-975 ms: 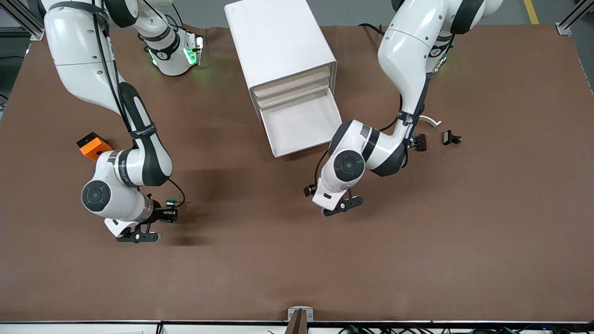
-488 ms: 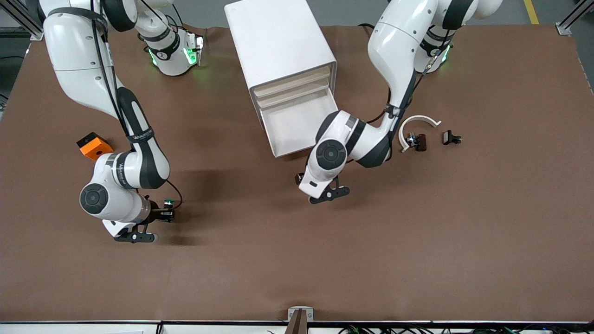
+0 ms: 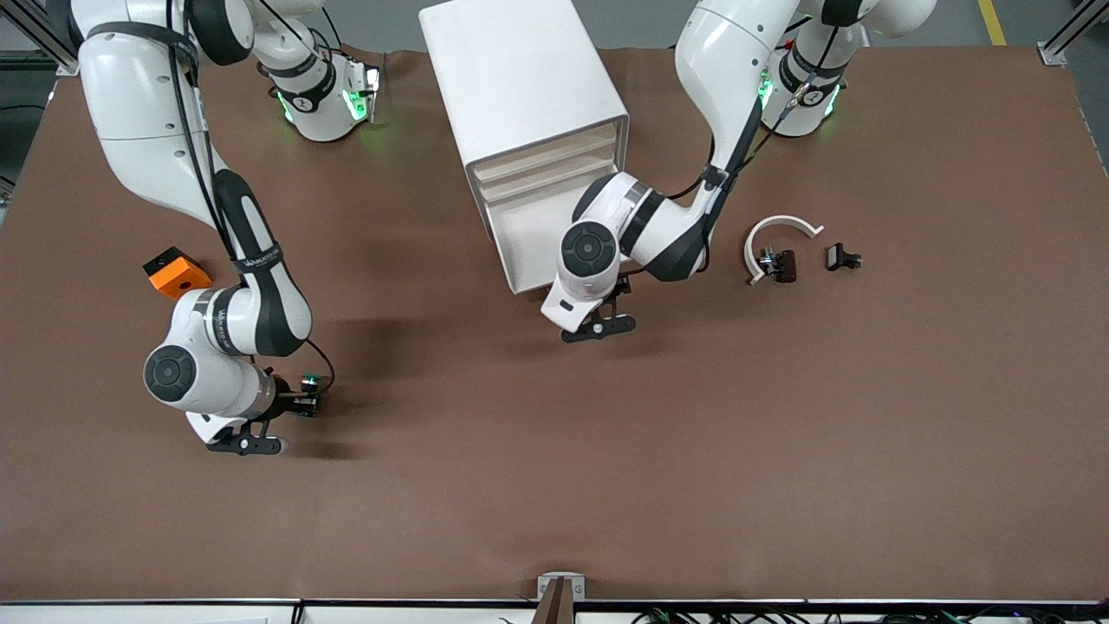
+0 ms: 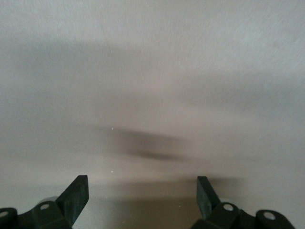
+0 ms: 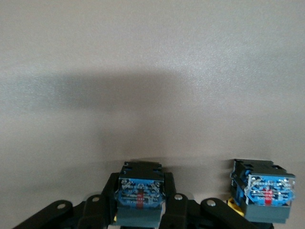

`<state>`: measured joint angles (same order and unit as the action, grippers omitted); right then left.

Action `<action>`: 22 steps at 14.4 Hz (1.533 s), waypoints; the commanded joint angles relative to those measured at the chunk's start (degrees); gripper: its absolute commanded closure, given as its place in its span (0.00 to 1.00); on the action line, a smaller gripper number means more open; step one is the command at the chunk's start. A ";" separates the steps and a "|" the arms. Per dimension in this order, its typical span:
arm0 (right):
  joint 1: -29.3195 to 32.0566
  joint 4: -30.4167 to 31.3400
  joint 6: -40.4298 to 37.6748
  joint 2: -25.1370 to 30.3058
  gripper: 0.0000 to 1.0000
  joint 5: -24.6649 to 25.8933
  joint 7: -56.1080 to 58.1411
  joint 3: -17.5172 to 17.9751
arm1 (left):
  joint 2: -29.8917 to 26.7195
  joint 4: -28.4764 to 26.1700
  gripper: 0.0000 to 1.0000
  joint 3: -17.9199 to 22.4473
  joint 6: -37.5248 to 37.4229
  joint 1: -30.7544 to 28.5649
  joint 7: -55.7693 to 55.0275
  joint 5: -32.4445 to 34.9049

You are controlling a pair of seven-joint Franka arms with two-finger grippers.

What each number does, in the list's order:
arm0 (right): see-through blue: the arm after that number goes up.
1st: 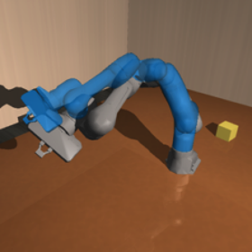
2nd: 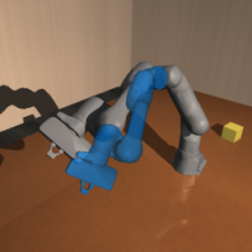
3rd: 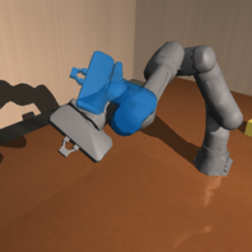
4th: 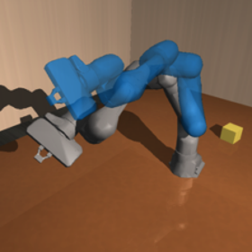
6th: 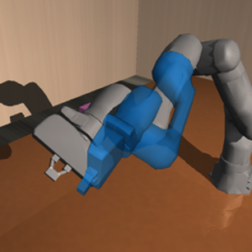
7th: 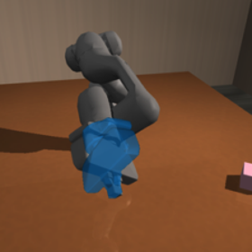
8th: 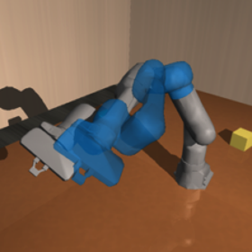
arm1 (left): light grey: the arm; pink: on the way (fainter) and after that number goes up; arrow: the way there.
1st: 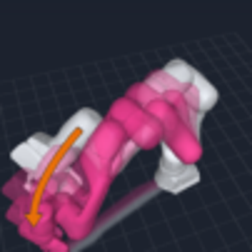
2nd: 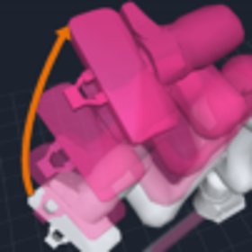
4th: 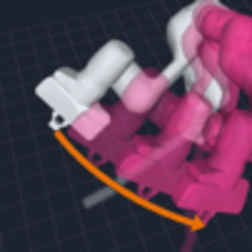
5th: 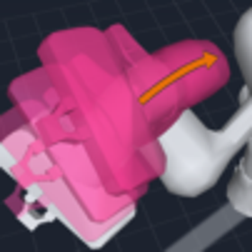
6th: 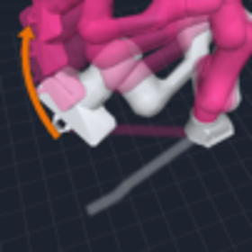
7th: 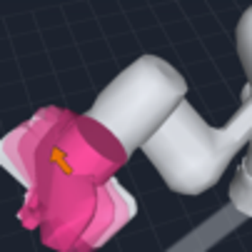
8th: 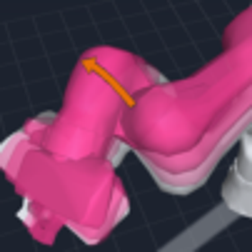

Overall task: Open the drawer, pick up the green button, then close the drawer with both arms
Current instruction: 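Place the button with the right gripper while the left gripper shuts the drawer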

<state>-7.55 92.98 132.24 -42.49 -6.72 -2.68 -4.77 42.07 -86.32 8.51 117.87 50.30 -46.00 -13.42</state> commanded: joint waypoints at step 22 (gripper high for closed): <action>2.71 -14.58 -41.00 19.10 0.00 5.22 0.04 0.46 | -4.63 -5.70 0.00 -6.05 0.08 2.44 0.13 1.21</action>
<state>-6.79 78.85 92.99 -25.24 -2.16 -2.67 -5.00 39.25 -90.38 3.56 117.88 52.69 -45.99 -12.75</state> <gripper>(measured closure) 0.000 0.000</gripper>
